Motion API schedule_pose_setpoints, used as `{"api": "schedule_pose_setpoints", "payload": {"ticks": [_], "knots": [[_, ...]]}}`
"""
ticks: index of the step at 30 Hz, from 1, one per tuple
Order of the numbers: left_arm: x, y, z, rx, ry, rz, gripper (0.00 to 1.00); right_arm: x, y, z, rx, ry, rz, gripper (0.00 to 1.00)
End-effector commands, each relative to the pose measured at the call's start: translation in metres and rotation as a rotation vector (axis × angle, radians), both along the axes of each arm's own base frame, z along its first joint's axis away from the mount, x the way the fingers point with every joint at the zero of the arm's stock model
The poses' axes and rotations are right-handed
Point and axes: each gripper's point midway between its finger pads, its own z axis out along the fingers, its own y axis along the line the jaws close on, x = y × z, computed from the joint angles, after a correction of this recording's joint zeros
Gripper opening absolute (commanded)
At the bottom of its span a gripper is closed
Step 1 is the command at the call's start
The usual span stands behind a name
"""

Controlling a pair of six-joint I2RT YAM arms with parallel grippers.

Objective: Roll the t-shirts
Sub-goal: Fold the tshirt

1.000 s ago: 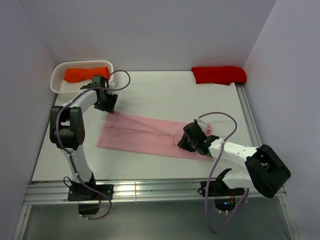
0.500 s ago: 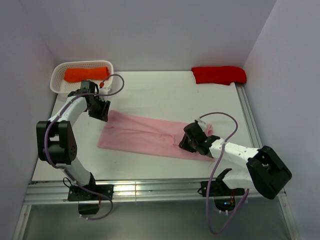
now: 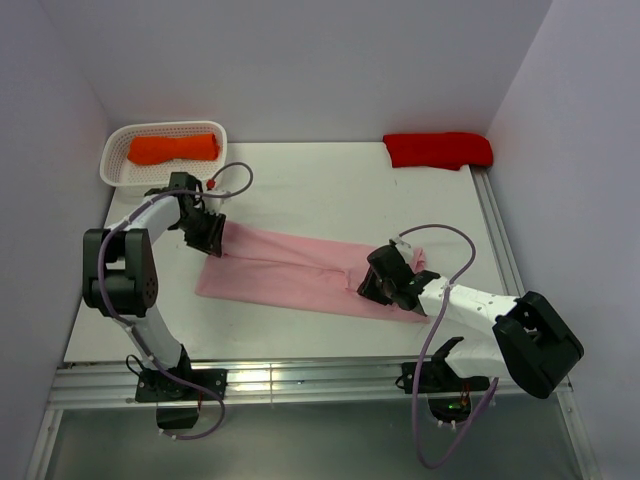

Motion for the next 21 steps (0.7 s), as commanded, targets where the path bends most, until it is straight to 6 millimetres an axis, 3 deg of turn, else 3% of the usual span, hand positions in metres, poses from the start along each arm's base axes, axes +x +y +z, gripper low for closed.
{"api": "schedule_pose_setpoints", "payload": {"ticks": [1,4,5,10,14,16,21], "knots": [[0.009,-0.004,-0.001,-0.036,-0.024,0.009,0.41,-0.001,-0.011,-0.002,-0.046,0.008,-0.015,0.37],[0.014,-0.004,-0.001,-0.047,-0.031,0.024,0.31,-0.002,-0.011,-0.004,-0.047,0.012,-0.015,0.37],[0.015,-0.003,0.0,-0.05,-0.035,0.028,0.21,-0.002,-0.012,-0.005,-0.049,0.015,-0.017,0.37],[0.019,0.001,0.008,-0.038,-0.061,0.045,0.01,-0.003,-0.015,-0.007,-0.061,0.022,-0.021,0.37],[0.021,0.007,0.015,-0.009,-0.091,0.048,0.0,-0.003,-0.018,-0.008,-0.068,0.025,-0.028,0.38],[0.02,0.02,0.013,0.01,-0.095,0.075,0.0,-0.004,-0.022,-0.01,-0.075,0.03,-0.035,0.38],[0.02,0.024,0.02,0.016,-0.143,0.072,0.0,-0.004,-0.028,-0.008,-0.068,0.027,-0.051,0.38]]}}
